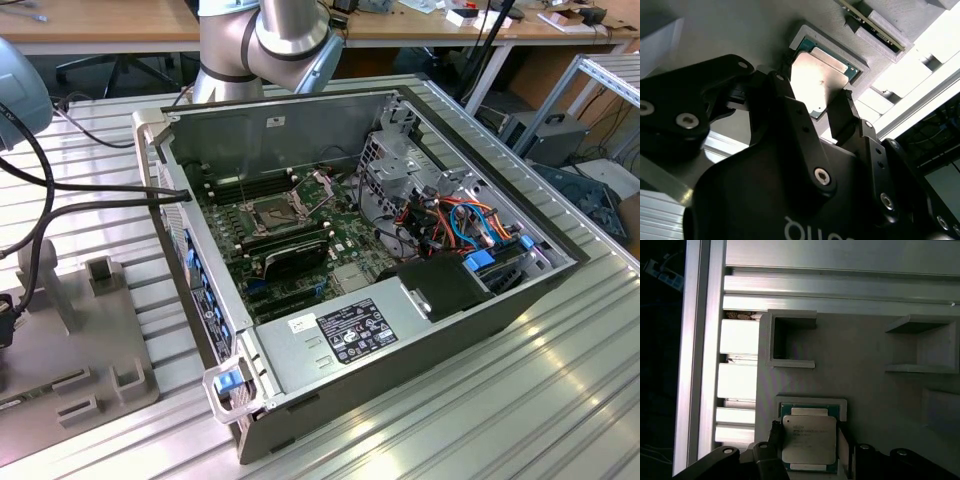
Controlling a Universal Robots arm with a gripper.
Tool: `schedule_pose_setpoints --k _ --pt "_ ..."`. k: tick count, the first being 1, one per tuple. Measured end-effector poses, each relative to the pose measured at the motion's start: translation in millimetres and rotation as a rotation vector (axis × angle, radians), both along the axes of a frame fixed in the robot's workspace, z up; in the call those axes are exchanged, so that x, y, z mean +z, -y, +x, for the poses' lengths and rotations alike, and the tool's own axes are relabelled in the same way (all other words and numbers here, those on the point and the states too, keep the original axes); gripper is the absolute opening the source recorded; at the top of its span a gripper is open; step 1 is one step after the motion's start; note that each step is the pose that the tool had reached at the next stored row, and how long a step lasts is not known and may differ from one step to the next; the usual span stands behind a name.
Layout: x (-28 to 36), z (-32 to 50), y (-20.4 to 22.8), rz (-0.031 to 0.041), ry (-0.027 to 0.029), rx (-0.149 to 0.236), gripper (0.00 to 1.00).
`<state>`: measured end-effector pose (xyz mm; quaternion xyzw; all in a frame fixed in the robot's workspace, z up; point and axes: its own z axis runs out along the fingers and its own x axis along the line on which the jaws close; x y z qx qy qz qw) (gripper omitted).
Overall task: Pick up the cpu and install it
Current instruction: 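Pick up the cpu and move it towards the insertion slot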
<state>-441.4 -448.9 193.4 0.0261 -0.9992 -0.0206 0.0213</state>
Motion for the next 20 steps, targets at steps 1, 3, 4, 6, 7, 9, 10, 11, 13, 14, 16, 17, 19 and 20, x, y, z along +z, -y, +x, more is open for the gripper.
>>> schedule_pose_setpoints --k 1,3,4,6,7,9,10,11,13,14,16,17,19,20 --pt "0.2 0.0 0.0 0.0001 0.0002 0.000 0.53" --pt "1.2 0.1 0.0 0.0003 0.0005 0.000 0.53" --pt "2.2 0.0 0.0 0.0000 0.0001 0.000 0.53" --pt "4.1 0.0 0.0 0.0000 0.0002 0.000 0.53" --pt "5.3 0.0 0.0 0.0000 0.0001 0.000 0.53" --pt "7.8 0.0 0.0 -0.0001 0.0000 0.000 0.53" --pt "9.0 0.0 0.0 0.0000 0.0001 0.000 0.53" --pt "11.0 0.0 0.0 0.0000 0.0001 0.000 0.53" --pt "14.3 0.0 0.0 0.0000 0.0001 0.000 0.53" --pt "15.9 0.0 0.0 0.0000 0.0000 0.000 0.53" --pt "19.5 0.0 0.0 -0.0001 0.0000 0.000 0.53" --pt "21.3 0.0 0.0 -0.0001 0.0001 0.000 0.53" --pt "24.5 0.0 0.0 0.0000 0.0001 0.000 0.53" --pt "26.4 0.0 0.0 0.0000 0.0001 0.000 0.53"
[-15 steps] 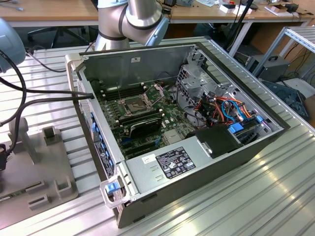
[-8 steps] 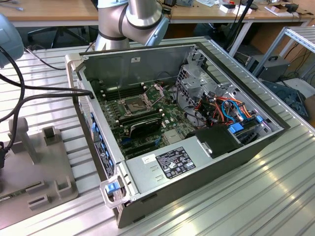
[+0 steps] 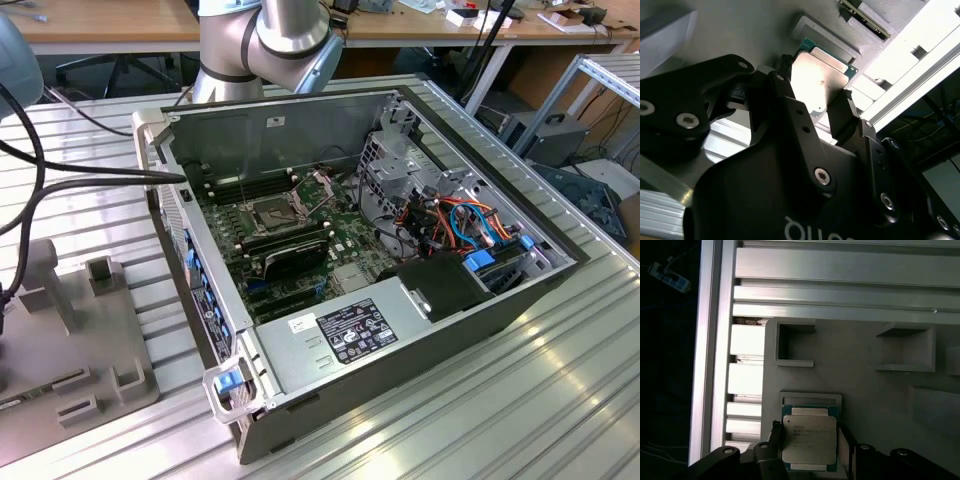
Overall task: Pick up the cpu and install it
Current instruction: 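Pick up the cpu and move it towards the insertion slot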
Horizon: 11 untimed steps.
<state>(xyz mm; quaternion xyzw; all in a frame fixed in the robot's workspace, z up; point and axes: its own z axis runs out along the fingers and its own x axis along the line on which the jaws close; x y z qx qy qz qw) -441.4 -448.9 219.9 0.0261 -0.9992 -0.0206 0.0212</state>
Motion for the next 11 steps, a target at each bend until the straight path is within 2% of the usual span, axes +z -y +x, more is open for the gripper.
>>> schedule_pose_setpoints --k 11 --pt "23.7 0.0 0.0 0.0000 0.0000 0.000 0.53"
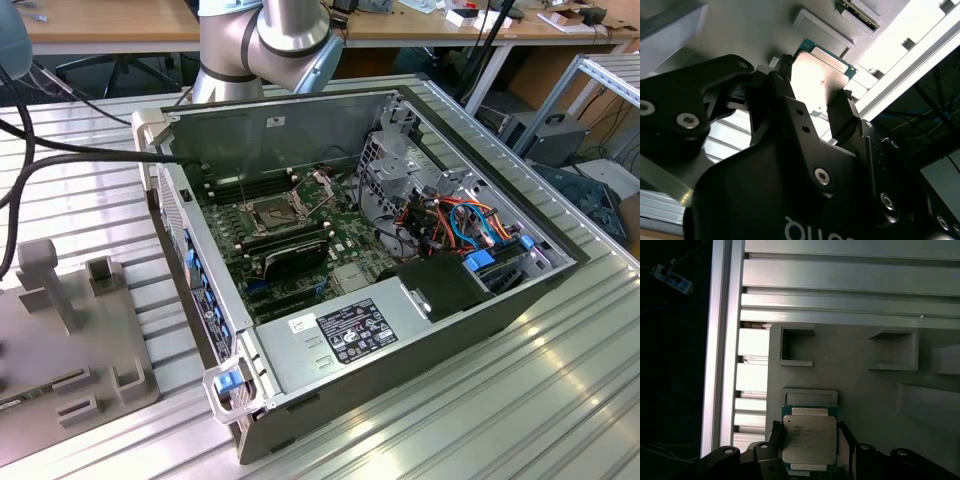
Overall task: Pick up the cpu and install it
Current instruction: 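Pick up the cpu and move it towards the insertion slot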
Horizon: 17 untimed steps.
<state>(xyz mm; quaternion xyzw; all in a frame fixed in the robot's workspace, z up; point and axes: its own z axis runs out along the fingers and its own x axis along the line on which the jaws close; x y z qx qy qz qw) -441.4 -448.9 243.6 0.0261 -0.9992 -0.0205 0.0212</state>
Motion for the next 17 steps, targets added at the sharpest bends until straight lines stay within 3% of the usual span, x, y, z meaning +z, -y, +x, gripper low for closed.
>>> schedule_pose_setpoints --k 6,11,17 --pt "12.9 0.0 0.0 -0.0001 -0.0001 0.000 0.53" --pt "27.2 0.0 0.0 0.0000 0.0000 0.000 0.53" --pt "28.7 0.0 0.0 0.0000 0.0000 0.000 0.53"
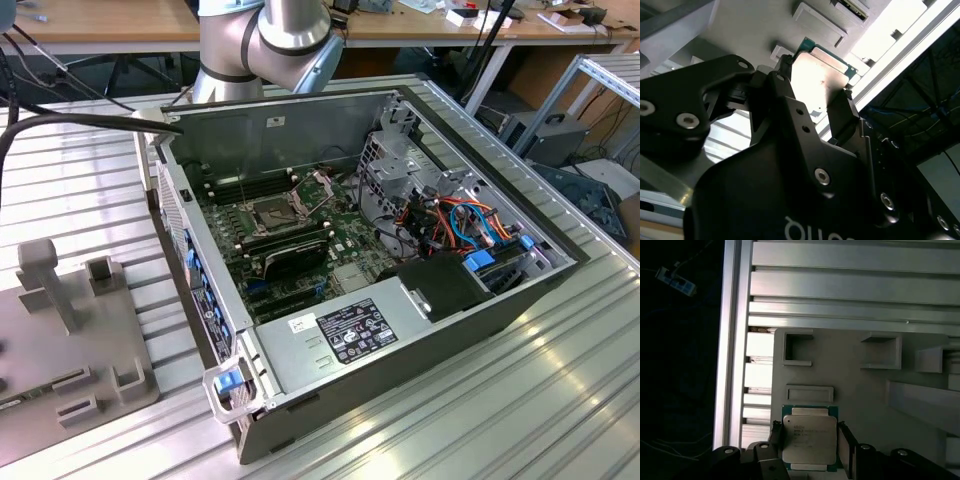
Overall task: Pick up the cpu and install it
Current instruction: 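Pick up the cpu and move it towards the insertion slot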
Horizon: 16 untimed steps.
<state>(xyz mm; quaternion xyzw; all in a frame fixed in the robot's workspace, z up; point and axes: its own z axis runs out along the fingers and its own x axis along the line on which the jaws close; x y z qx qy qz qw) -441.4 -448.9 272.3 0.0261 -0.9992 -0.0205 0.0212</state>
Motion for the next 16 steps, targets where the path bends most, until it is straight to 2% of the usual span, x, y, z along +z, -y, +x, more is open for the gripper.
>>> schedule_pose_setpoints --k 1,6,16 --pt "0.2 0.0 0.0 0.0000 0.0000 0.000 0.53" --pt "9.6 0.0 0.0 0.0000 0.0000 0.000 0.53" --pt "19.6 0.0 0.0 0.0000 -0.0001 0.000 0.53"
